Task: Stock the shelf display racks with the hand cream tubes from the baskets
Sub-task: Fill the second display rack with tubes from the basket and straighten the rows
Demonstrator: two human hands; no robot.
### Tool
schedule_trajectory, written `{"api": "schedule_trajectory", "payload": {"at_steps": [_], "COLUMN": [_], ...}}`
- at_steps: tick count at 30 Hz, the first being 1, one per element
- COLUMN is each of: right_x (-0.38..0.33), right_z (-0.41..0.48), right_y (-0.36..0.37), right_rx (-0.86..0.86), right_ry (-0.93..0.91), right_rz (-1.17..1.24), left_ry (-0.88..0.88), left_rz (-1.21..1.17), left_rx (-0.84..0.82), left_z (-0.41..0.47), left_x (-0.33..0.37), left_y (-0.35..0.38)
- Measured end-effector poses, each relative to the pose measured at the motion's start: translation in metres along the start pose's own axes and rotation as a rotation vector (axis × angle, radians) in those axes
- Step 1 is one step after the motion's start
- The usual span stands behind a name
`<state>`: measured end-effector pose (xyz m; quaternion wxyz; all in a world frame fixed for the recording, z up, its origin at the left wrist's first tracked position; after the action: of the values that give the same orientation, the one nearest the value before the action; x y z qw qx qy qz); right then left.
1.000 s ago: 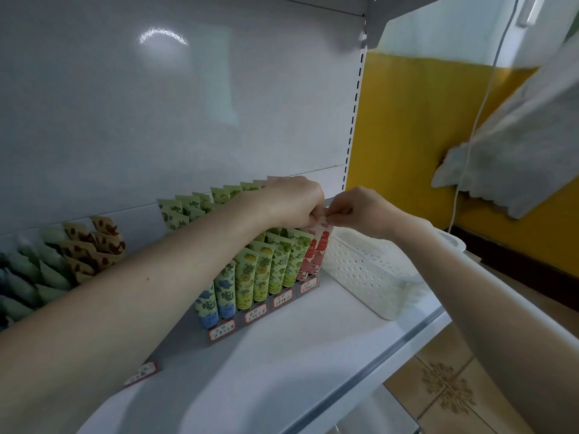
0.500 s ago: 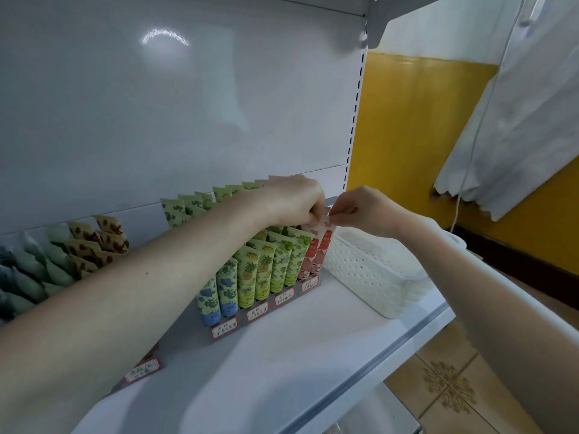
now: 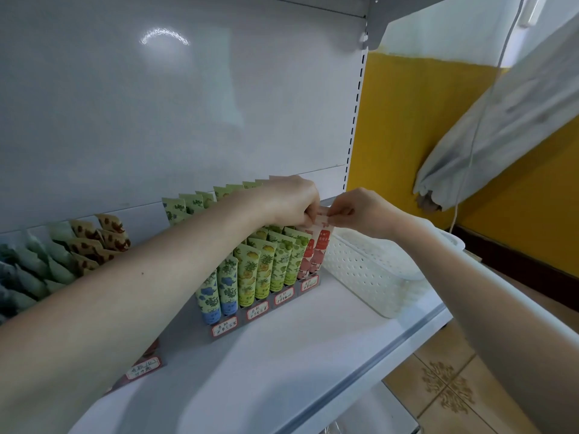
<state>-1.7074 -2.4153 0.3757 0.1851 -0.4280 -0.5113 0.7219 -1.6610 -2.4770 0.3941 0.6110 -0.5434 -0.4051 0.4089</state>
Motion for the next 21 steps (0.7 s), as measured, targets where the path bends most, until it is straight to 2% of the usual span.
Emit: {"api": "schedule_trajectory", "payload": {"at_steps": [21], "right_x": [-0.0006], "right_z": [-0.0004], "right_y": [-0.0003], "right_rx": [-0.011], "right_ry": [0.001], "right_rz": [0.021], "left_ry": [-0.017], "left_rz": [-0.048], "left_rx": [-0.008], "left_z": [-0.0044], "left_x": [-0.0007], "left_y": [-0.0018]}}
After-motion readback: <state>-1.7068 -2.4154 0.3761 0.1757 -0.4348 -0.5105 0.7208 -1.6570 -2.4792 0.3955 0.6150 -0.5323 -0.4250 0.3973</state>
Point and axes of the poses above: each hand's wrist, its own z-axis towards the middle knuckle, its own y-axis out of the palm, x = y × z, the point moved 10 cm from there along z, towards the middle knuckle, and after that the axes turned 10 degrees about y, right-handed, at the moved point
